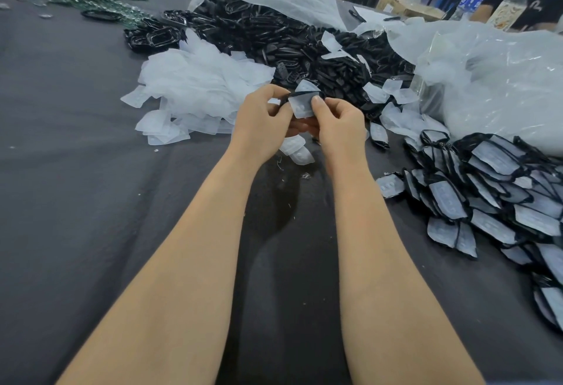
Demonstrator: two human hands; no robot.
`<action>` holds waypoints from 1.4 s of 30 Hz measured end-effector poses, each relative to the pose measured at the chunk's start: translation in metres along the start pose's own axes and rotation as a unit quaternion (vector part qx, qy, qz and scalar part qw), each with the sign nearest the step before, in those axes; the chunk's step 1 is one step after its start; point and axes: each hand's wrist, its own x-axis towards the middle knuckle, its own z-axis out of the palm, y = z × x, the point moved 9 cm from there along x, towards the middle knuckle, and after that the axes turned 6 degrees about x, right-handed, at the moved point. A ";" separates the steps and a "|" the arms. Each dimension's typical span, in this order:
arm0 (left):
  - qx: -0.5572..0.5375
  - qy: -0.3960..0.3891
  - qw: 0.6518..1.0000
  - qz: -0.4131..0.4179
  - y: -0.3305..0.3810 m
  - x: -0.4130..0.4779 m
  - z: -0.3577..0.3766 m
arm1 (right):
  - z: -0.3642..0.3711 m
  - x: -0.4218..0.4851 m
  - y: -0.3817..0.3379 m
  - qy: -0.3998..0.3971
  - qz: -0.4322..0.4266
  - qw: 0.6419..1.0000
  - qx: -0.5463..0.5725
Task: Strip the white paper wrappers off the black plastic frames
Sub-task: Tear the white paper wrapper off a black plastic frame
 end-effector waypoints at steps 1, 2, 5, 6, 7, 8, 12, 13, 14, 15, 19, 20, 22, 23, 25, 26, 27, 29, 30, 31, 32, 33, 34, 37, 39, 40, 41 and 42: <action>-0.001 0.000 1.000 -0.002 0.000 0.000 0.000 | 0.000 0.000 -0.001 0.004 -0.004 1.000 -0.012; 0.000 -0.001 1.000 -0.003 -0.001 0.000 0.001 | 0.001 0.000 0.000 0.008 -0.005 1.000 -0.018; 0.019 0.004 1.000 -0.005 -0.003 0.001 0.001 | 0.005 -0.002 0.001 0.022 -0.002 1.000 -0.008; 0.021 0.006 1.000 -0.007 -0.003 0.002 0.001 | 0.006 -0.003 0.001 0.028 -0.002 1.000 -0.011; 0.021 0.006 1.000 -0.009 -0.004 0.002 0.001 | 0.007 -0.004 0.001 0.033 -0.003 0.999 -0.013; 0.020 0.005 1.000 -0.011 -0.004 0.002 0.001 | 0.007 -0.005 0.001 0.036 -0.003 0.999 -0.013; 0.006 0.003 1.000 -0.024 -0.004 0.001 0.002 | 0.005 -0.005 -0.001 0.039 -0.002 0.999 -0.029; 0.001 0.005 1.000 -0.027 -0.005 0.000 0.001 | 0.005 -0.005 0.000 0.038 0.000 0.999 -0.030; -0.001 0.008 1.000 -0.028 -0.004 0.000 0.001 | 0.005 -0.005 0.000 0.039 0.001 0.999 -0.032; -0.005 0.011 1.000 -0.029 -0.004 0.000 0.001 | 0.004 -0.006 0.000 0.041 0.001 0.999 -0.031; 0.015 0.004 1.000 -0.013 -0.002 -0.001 0.003 | 0.001 -0.006 -0.003 0.059 -0.009 0.998 -0.014; 0.018 0.000 1.000 -0.012 -0.003 -0.001 0.004 | 0.001 -0.007 -0.002 0.060 -0.005 0.998 -0.005; 0.022 -0.002 1.000 -0.015 -0.005 0.000 0.003 | 0.003 -0.007 0.000 0.047 0.009 0.999 0.020; 0.033 0.004 0.999 -0.017 -0.006 0.001 0.001 | 0.004 -0.007 0.002 0.036 0.017 0.999 0.031; 0.047 0.017 0.998 -0.023 -0.007 0.002 -0.002 | 0.008 -0.007 0.002 0.004 0.032 0.998 0.058; 0.048 0.022 0.998 -0.025 -0.008 0.002 -0.004 | 0.010 -0.008 0.002 -0.009 0.038 0.997 0.063; 0.049 0.025 0.998 -0.026 -0.008 0.003 -0.004 | 0.010 -0.007 0.003 -0.016 0.044 0.997 0.059; 0.057 0.028 0.998 -0.027 -0.010 0.003 -0.004 | 0.009 -0.008 0.004 -0.014 0.052 0.998 0.040; 0.062 0.030 0.997 -0.029 -0.010 0.003 -0.005 | 0.009 -0.009 0.003 -0.010 0.054 0.998 0.036; 0.065 0.031 0.997 -0.031 -0.012 0.003 -0.005 | 0.009 -0.009 0.003 -0.006 0.054 0.998 0.034; 0.065 0.032 0.997 -0.034 -0.013 0.004 -0.004 | 0.009 -0.010 0.003 -0.001 0.049 0.998 0.027; 0.063 0.033 0.997 -0.037 -0.014 0.004 -0.005 | 0.009 -0.009 0.002 0.005 0.042 0.999 0.017; 0.062 0.034 0.997 -0.038 -0.015 0.004 -0.005 | 0.009 -0.009 0.001 0.010 0.037 0.999 0.012; 0.066 0.034 0.997 -0.039 -0.015 0.005 -0.006 | 0.009 -0.010 0.000 0.014 0.036 0.999 0.028; 0.060 0.034 0.997 -0.039 -0.015 0.005 -0.006 | 0.010 -0.011 0.001 0.007 0.041 0.999 0.033; 0.060 0.035 0.997 -0.039 -0.015 0.004 -0.006 | 0.011 -0.011 0.001 0.000 0.042 0.999 0.033; 0.061 0.035 0.997 -0.039 -0.014 0.004 -0.007 | 0.012 -0.010 0.002 -0.005 0.041 0.999 0.030; 0.059 0.036 0.997 -0.039 -0.014 0.004 -0.007 | 0.012 -0.010 0.002 -0.008 0.040 0.999 0.025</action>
